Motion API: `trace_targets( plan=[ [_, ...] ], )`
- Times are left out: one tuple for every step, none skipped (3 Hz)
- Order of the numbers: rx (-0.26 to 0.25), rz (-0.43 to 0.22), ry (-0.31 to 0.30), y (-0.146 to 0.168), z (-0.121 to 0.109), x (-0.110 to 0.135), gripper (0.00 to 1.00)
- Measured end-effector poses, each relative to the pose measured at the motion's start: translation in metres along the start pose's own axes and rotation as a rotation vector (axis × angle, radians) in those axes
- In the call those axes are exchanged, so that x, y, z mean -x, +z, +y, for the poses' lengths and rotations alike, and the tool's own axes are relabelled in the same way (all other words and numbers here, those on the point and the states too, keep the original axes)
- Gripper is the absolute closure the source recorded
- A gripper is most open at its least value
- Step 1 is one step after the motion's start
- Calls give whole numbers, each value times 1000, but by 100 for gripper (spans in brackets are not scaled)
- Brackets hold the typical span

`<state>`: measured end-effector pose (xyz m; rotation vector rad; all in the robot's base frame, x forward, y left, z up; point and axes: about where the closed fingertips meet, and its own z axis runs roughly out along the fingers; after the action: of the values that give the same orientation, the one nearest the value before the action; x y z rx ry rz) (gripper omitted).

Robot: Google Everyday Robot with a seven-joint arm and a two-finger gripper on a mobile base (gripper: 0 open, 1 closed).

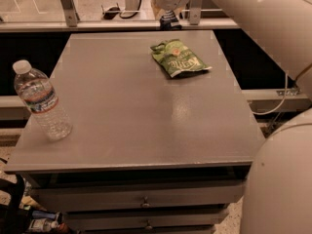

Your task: Move rxbar blueberry near water bottle

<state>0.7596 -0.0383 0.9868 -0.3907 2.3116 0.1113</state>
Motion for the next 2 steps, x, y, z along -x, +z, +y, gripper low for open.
trace_targets(
  plan=[
    [81,1,-47,-23,-20,-4,100],
    [155,-6,-121,-53,-31,-19,100]
  ],
)
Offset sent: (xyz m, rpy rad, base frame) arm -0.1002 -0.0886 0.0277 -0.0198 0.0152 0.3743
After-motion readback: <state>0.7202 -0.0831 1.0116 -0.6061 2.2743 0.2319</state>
